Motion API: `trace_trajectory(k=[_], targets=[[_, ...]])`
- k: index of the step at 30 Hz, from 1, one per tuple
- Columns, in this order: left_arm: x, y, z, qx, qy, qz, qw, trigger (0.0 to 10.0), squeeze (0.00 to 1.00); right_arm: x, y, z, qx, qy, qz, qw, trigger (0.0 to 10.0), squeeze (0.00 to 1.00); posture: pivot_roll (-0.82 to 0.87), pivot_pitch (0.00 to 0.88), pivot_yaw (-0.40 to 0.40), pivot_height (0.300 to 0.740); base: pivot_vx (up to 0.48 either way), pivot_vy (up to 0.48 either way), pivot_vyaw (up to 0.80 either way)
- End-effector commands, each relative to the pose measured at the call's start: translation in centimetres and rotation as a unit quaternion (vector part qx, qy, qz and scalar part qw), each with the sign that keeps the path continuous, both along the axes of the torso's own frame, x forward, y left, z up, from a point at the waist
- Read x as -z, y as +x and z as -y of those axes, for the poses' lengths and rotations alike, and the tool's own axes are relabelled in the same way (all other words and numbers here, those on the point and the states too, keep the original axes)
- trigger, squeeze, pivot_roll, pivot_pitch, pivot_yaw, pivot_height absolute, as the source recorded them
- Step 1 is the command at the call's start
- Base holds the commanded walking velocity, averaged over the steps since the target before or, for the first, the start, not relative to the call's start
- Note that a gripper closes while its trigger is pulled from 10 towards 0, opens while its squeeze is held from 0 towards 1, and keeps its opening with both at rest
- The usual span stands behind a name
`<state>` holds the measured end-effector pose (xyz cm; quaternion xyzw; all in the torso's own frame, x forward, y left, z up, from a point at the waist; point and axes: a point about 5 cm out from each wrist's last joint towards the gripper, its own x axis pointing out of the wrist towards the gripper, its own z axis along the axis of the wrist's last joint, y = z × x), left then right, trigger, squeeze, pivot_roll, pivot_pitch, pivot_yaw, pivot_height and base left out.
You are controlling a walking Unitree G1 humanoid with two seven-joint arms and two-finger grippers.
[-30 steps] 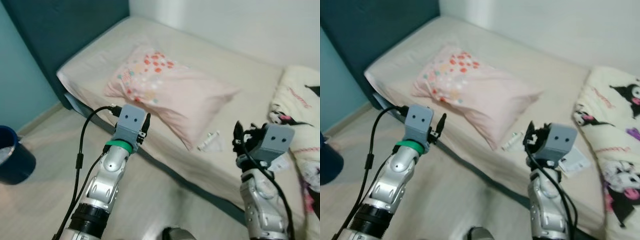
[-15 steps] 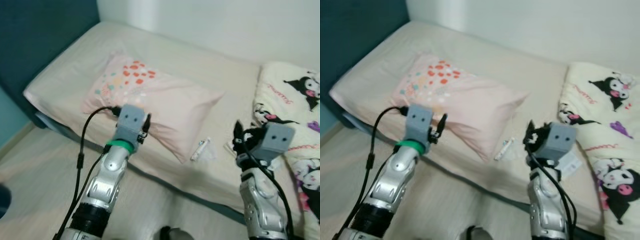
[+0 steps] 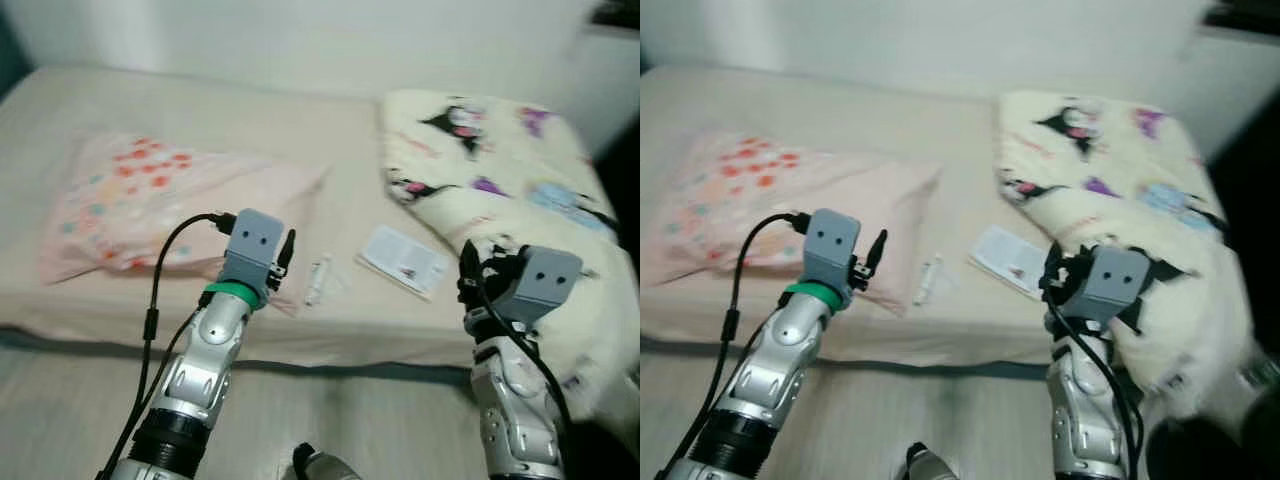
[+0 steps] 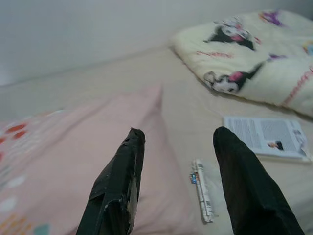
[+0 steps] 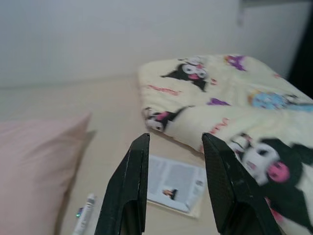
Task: Clean up the room
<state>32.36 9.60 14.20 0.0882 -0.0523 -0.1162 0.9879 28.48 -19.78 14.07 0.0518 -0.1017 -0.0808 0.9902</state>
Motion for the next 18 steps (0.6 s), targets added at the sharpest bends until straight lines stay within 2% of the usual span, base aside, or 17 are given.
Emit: trace_trajectory(k=[1,12,15,16,18], targets=[[0.3,-0.1,0.1,0.0,-0.001,-0.007,1.0,10.0,0.0,0.4,0.0,0.0,-0.002,0.005,-0.01,1.0,10.0,0.0,-0.17,0.072,0.041,0.74,0.0,0.0,-0.78],[0.3,0.0,0.1,-0.001,0.0,-0.005,1.0,10.0,0.0,0.3,0.2,-0.1,-0.008,-0.001,-0.009,1.0,10.0,0.0,-0.17,0.064,0.042,0.74,0.0,0.0,-0.78],[0.4,0.1,-0.2,-0.01,0.007,-0.001,1.0,10.0,0.0,0.1,0.6,-0.7,-0.028,-0.012,-0.006,1.0,10.0,0.0,-0.17,0.061,0.041,0.74,0.0,0.0,-0.28],[0.3,0.2,-0.9,-0.034,0.016,0.008,0.999,10.0,0.0,-0.1,1.1,-1.5,-0.052,-0.025,-0.003,0.998,10.0,0.0,-0.15,0.055,0.027,0.74,0.0,0.0,0.0],[0.2,0.3,-1.5,-0.052,0.021,0.015,0.998,10.0,0.0,-0.3,1.5,-2.0,-0.066,-0.031,-0.001,0.997,10.0,0.0,-0.15,0.055,0.027,0.74,0.0,0.0,0.0]])
